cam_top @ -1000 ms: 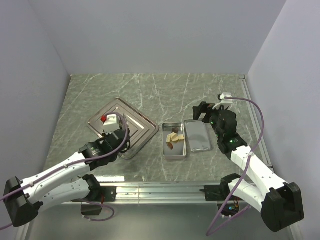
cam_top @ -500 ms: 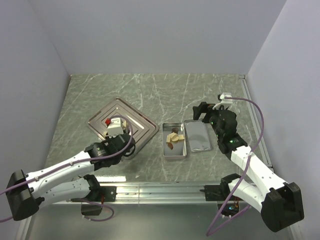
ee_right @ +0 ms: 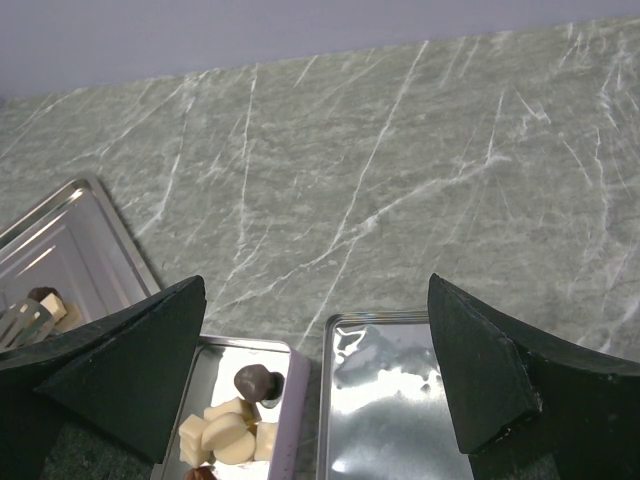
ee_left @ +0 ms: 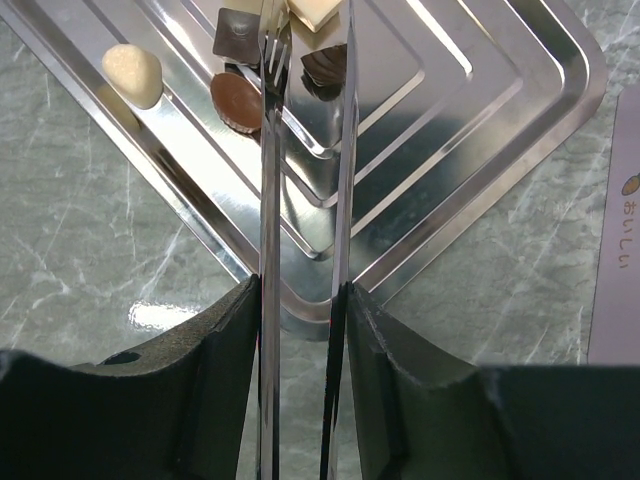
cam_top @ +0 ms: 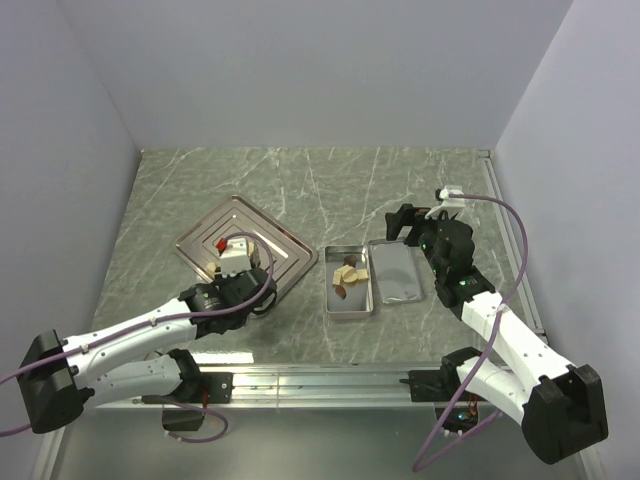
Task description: Pack the chocolate
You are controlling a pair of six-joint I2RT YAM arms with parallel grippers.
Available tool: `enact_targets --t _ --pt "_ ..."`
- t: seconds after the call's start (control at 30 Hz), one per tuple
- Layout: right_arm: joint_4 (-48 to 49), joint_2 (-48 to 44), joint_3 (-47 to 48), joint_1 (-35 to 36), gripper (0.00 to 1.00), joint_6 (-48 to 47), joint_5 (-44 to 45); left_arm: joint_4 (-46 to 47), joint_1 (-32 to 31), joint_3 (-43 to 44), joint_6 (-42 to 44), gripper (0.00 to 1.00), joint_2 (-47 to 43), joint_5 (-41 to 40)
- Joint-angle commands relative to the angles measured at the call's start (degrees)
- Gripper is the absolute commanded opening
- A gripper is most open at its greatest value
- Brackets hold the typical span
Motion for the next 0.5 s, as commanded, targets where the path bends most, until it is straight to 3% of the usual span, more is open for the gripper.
enact_targets --t 0.0,0.3,0.47 --pt "0.8 -0.2 3.1 -0.2 0.98 -0.8 -0.2 1.7 -0.2 0.7 0.9 0.45 0.2 -1.0" --pt "0.7 -0.1 3.2 -0.2 0.98 -0.9 0.0 2.4 -0.2 0.9 1.8 0.45 2.2 0.5" --pt "0.7 -0.1 3.2 -0.1 0.98 -0.9 0.0 2.9 -0.2 0.7 2.4 0.33 2.1 0.8"
